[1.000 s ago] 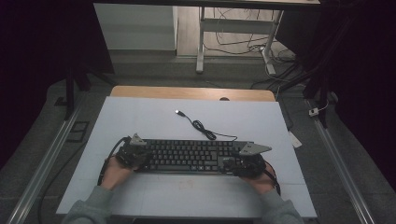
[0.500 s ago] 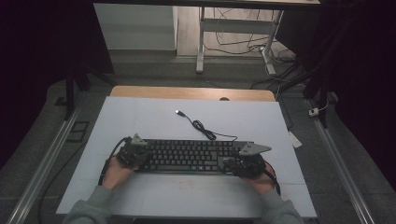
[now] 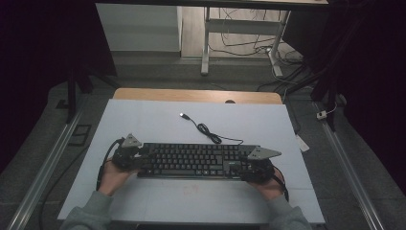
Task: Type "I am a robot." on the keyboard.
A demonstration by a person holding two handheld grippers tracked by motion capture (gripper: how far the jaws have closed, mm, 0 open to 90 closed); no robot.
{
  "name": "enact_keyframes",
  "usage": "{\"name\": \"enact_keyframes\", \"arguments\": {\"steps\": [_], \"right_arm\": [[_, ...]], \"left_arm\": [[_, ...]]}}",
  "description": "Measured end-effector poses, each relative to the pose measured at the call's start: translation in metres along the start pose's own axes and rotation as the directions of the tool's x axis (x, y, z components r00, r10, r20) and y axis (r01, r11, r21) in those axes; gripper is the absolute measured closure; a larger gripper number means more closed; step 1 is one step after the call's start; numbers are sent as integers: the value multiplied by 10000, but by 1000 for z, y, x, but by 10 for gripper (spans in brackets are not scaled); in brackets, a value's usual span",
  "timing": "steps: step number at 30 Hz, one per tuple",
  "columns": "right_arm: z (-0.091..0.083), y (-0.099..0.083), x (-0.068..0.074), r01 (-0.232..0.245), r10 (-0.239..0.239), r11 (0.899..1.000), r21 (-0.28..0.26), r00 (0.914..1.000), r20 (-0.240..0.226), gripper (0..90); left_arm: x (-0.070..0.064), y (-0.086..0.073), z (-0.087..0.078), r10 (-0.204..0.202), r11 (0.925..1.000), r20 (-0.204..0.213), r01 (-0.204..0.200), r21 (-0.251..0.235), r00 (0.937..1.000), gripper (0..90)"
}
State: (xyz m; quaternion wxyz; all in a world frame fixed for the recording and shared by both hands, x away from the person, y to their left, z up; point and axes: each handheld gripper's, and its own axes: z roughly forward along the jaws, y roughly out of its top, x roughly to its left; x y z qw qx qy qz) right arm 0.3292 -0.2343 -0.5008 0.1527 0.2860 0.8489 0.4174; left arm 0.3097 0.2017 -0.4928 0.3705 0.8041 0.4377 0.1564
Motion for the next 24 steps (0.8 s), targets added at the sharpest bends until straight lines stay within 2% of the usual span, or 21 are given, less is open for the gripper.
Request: {"name": "enact_keyframes", "arguments": {"steps": [4,9,12,16,24], "right_arm": [[-3,-1,3,-56,56,9999,-94,10000,1,454],[-9,-6,5,17,-13,9998,-195,9999,160,455],[-11,-8,5,42,-38,9997,-240,9999,140,454],[-13,-11,3,-34,37,9993,-360,10000,93,450],[-13,-11,3,47,-46,9993,-378,10000,32,447]], "left_arm": [[2,1,-4,-197,9998,100,197,-56,9998,419],[4,0,-8,-425,9991,63,425,-93,9991,299],[7,0,-11,-494,9987,95,495,-133,9987,273],[9,0,-11,-589,9980,346,596,-190,9977,255],[0,4,-11,-343,9989,1155,378,-283,9927,255]]}}
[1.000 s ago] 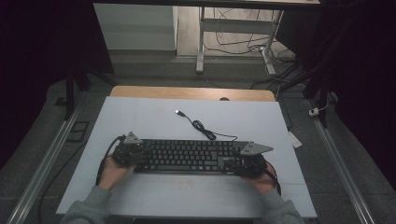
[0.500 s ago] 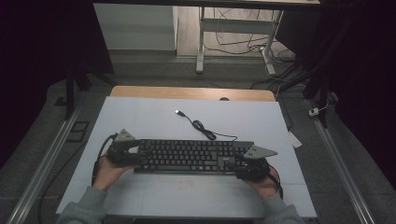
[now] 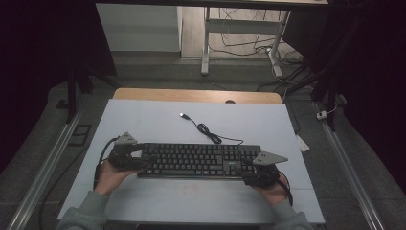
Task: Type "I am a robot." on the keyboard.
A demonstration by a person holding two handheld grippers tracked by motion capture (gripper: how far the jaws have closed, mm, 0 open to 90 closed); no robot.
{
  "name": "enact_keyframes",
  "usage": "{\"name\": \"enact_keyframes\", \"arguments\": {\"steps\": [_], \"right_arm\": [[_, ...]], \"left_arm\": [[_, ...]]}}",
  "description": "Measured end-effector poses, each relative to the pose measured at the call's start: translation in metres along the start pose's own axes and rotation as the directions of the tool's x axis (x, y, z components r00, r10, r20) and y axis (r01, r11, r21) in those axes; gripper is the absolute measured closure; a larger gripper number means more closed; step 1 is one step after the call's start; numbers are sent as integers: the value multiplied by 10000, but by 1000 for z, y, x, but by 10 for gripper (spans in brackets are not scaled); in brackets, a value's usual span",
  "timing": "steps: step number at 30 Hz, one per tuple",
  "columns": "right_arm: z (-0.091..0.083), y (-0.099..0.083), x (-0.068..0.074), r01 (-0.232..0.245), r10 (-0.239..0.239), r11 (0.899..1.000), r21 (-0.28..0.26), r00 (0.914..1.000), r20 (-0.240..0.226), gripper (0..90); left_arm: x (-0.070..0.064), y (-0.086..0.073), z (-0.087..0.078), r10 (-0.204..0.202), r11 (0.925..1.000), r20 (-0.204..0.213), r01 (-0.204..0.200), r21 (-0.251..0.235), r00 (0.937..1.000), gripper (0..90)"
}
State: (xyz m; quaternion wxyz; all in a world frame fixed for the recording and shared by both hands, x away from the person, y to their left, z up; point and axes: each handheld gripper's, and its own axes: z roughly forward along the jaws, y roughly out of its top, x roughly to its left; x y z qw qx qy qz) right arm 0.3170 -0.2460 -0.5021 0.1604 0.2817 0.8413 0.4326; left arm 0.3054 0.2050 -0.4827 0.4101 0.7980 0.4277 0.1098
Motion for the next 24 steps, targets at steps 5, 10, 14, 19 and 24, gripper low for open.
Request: {"name": "enact_keyframes", "arguments": {"steps": [5,10,14,19,24], "right_arm": [[2,1,1,180,-180,9998,48,9998,-45,443],[1,1,2,234,-233,9997,49,9997,-18,442],[0,1,1,237,-237,9997,44,9997,-17,440],[1,1,1,241,-241,9997,86,9997,-16,440],[1,1,1,254,-254,9996,96,9997,-37,439]], "left_arm": [[-7,3,1,37,10000,555,-34,-66,9984,263],[-18,5,4,196,9998,889,-195,-20,9959,286],[-25,7,5,357,9994,1083,-351,-70,9935,300],[-33,8,9,545,9982,1092,-514,-308,9925,350],[-40,8,13,810,9964,1218,-774,-342,9892,382]]}}
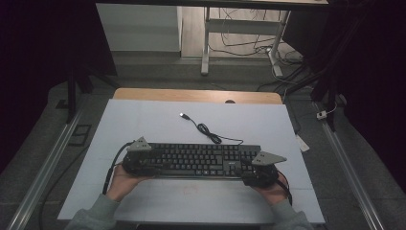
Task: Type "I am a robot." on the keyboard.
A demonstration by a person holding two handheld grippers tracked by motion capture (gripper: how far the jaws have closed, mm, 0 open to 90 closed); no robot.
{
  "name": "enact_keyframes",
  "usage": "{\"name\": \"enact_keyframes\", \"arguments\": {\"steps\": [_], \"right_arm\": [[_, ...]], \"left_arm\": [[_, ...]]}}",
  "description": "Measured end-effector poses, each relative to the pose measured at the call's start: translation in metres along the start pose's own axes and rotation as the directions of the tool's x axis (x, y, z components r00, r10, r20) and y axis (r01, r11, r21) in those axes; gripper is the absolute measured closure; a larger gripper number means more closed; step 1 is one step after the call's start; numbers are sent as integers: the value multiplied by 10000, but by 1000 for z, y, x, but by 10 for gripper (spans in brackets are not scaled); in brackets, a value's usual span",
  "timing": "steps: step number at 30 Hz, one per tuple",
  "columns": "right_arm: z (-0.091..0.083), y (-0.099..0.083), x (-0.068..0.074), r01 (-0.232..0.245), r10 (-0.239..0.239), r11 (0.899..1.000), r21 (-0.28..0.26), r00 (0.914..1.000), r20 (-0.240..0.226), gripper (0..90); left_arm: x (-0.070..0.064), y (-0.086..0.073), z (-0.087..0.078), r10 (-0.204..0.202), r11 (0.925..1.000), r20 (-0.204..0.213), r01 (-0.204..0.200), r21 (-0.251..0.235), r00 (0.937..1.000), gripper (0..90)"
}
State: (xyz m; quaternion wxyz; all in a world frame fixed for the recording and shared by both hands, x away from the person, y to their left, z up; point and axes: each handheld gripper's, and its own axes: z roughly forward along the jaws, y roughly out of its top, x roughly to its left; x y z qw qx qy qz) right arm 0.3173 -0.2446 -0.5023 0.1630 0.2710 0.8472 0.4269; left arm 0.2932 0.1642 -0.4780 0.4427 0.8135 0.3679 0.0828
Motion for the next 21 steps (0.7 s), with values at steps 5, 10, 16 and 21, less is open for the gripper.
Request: {"name": "enact_keyframes", "arguments": {"steps": [5,10,16,21], "right_arm": [[1,0,1,18,-18,10000,-18,10000,-95,436],[2,0,1,8,-7,10000,19,9999,-106,435],[4,0,1,40,-39,10000,70,9998,-176,432],[5,0,1,79,-77,9999,131,9998,-209,432]], "left_arm": [[-4,0,5,104,9999,127,-105,119,9999,406],[-8,0,12,405,9985,235,-413,348,9989,466],[-11,-1,17,593,9966,245,-606,552,9979,551],[-13,-4,23,720,9941,252,-738,792,9971,631]]}}
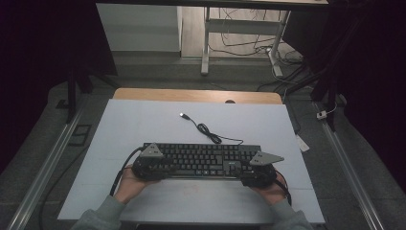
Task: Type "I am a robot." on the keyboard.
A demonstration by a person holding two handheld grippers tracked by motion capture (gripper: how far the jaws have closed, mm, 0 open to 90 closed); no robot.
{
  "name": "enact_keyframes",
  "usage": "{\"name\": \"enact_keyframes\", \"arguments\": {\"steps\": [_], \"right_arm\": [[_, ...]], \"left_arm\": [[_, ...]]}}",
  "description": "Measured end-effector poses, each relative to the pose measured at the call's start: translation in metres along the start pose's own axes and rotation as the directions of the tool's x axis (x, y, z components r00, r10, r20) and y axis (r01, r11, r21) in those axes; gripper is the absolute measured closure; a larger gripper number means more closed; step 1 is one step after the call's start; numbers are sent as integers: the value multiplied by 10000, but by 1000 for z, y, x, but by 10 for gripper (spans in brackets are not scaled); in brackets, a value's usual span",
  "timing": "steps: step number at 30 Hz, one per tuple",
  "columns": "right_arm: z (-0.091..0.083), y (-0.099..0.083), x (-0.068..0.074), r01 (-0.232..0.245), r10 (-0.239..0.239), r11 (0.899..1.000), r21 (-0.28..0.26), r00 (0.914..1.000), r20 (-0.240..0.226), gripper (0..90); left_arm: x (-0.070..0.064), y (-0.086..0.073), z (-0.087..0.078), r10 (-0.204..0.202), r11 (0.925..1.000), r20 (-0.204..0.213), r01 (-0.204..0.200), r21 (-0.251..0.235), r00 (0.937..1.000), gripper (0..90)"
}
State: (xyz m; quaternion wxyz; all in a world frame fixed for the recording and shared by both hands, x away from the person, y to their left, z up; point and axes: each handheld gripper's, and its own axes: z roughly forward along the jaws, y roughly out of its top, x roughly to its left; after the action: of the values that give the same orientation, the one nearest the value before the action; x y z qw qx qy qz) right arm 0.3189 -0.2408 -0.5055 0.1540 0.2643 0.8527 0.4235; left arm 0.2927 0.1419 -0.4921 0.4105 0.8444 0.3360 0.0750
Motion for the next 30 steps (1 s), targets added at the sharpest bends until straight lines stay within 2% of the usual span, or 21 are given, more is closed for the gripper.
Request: {"name": "enact_keyframes", "arguments": {"steps": [10,18,30], "right_arm": [[1,0,1,113,-113,9999,100,9999,31,431],[1,0,1,137,-138,9998,133,9999,48,431],[2,0,1,157,-157,9997,165,9999,26,431]], "left_arm": [[-3,-3,13,313,9979,105,-318,567,9995,882],[-3,-5,21,474,9938,-83,-463,1014,9988,888],[-1,-7,27,473,9914,-218,-443,1235,9986,887]]}}
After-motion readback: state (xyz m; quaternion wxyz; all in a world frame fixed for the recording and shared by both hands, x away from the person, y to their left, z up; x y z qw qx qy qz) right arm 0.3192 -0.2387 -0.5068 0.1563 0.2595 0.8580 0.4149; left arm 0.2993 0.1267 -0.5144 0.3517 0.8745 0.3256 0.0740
